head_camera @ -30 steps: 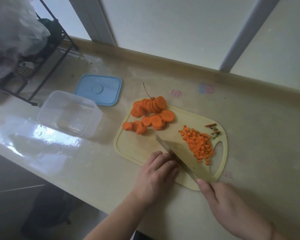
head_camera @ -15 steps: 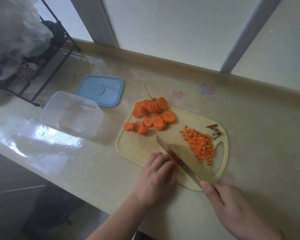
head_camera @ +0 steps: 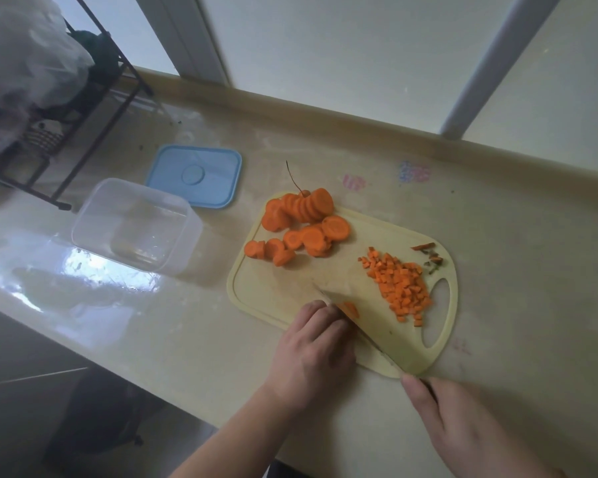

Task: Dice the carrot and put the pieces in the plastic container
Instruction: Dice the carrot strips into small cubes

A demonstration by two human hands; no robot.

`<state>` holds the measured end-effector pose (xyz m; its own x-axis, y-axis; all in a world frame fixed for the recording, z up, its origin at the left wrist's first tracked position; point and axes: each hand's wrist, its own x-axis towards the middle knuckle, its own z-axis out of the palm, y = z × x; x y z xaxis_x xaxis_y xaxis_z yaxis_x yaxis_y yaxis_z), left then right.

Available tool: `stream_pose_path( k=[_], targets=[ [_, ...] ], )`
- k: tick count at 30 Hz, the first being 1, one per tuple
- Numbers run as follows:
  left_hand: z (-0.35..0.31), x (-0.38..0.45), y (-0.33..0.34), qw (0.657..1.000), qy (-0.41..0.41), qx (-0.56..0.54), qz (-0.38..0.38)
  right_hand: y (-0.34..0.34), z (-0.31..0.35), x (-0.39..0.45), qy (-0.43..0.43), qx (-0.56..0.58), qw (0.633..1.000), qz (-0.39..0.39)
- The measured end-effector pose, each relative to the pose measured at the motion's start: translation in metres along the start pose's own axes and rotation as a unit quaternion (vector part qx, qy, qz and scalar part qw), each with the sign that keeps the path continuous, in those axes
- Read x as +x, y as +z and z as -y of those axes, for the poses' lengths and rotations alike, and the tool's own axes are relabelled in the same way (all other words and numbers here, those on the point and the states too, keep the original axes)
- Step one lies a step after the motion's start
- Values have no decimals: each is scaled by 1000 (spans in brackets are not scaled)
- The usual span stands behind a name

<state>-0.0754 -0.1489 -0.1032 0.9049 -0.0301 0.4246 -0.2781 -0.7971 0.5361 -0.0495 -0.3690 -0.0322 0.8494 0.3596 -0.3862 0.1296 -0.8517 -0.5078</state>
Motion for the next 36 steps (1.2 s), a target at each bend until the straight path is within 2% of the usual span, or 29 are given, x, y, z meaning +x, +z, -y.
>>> stream_pose_path(
  k=[5, 12, 25, 28, 32, 36],
  targets=[
    [0, 0, 1, 1000, 0, 5, 0, 1, 15, 24, -34, 34, 999, 12],
    [1, -2, 0, 1000, -7, -4, -10, -6, 11, 20, -25, 102, 994, 14],
    [8, -2, -1, 999, 17, -30, 31, -10, -1, -6, -3, 67, 997, 24],
    [10, -1, 0, 999, 16, -33, 26, -12, -1, -11, 33, 46, 998, 17],
    [10, 0, 1, 999, 10, -37, 23, -5, 5, 2, 13, 48, 998, 41],
    [10, 0, 0, 999, 16, -36, 24, 3, 14, 18, -14, 47, 998, 26]
  ],
)
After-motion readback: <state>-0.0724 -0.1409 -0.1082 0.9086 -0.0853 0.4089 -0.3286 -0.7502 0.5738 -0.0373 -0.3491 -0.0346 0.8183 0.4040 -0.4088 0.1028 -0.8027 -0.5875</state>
